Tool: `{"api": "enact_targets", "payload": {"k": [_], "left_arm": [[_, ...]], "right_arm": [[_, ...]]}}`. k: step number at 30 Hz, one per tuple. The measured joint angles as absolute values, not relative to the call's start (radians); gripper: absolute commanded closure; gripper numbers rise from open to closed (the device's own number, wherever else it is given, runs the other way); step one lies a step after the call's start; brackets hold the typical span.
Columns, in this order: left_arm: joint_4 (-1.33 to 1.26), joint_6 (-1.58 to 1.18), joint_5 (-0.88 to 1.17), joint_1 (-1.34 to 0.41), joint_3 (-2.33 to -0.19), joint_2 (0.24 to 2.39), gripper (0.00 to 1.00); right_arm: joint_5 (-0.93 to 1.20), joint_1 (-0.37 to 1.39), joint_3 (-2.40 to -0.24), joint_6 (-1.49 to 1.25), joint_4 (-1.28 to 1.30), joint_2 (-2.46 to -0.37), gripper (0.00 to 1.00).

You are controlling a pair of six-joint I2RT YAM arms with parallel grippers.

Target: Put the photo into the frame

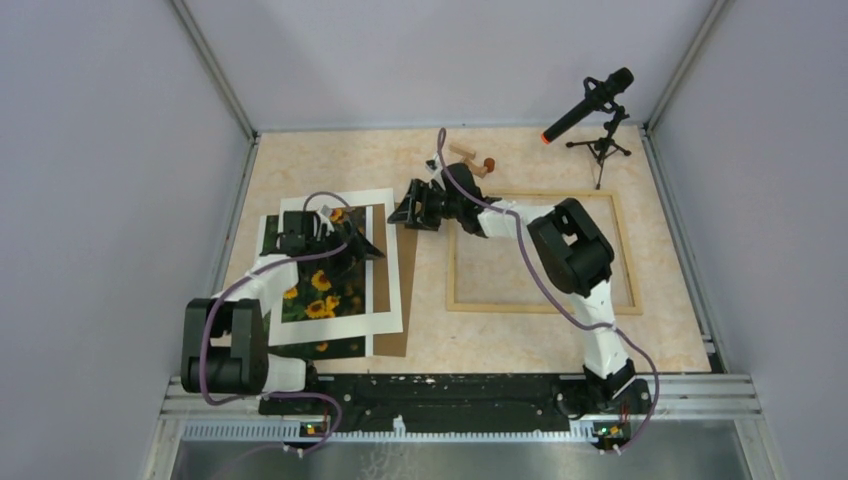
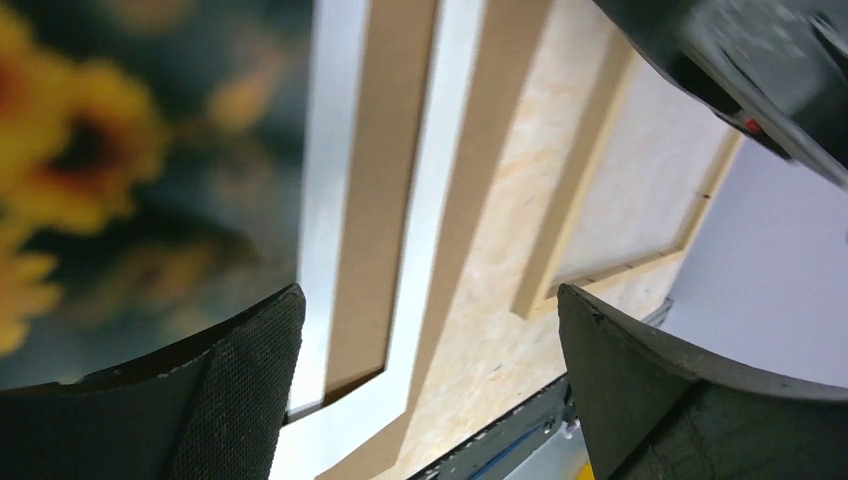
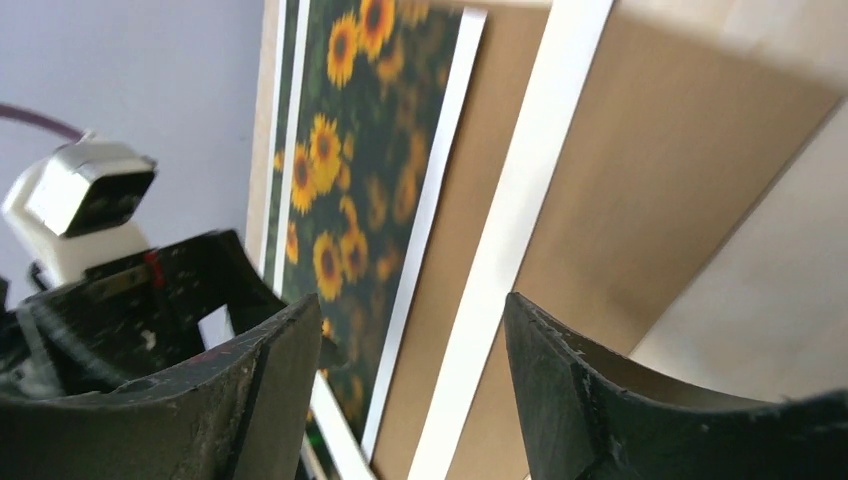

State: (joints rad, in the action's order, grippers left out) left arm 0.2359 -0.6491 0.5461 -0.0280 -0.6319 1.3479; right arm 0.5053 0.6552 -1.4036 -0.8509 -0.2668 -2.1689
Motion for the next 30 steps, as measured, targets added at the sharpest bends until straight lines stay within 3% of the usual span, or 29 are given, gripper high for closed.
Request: {"api": "enact_targets", "payload": {"k": [9, 13, 18, 23, 26, 30], "left_arm": [[0.020, -0.730, 0.723, -0.043, -0.748, 1.547, 0.15], [-0.002, -0.744, 0.744, -0.062, -0.793, 1.649, 0.23], [0.032, -0.721, 0.722, -0.112, -0.802, 1.660, 0.16], [0.167, -0.643, 0.632, -0.149, -0.767, 1.515, 0.07], [0.249, -0.612, 0.567, -0.126, -0.744, 1.341, 0.01], [0.323, -0.582, 0.456, -0.087, -0.758, 1.195, 0.01]], "right_arm": [[0.522, 0.523, -1.718, -0.797, -0.185, -2.390, 0.40], [0.525, 0.497, -1.695, -0.805, -0.157, -2.387, 0.43], [0.534, 0.520, -1.443, -0.818, -0.162, -2.222, 0.42], [0.553, 0.587, -1.207, -0.791, -0.183, -2.043, 0.25], [0.520, 0.669, -1.111, -0.652, -0.193, -1.945, 0.17], [0.481, 0.776, -0.993, -0.408, -0.258, -1.826, 0.05]]}}
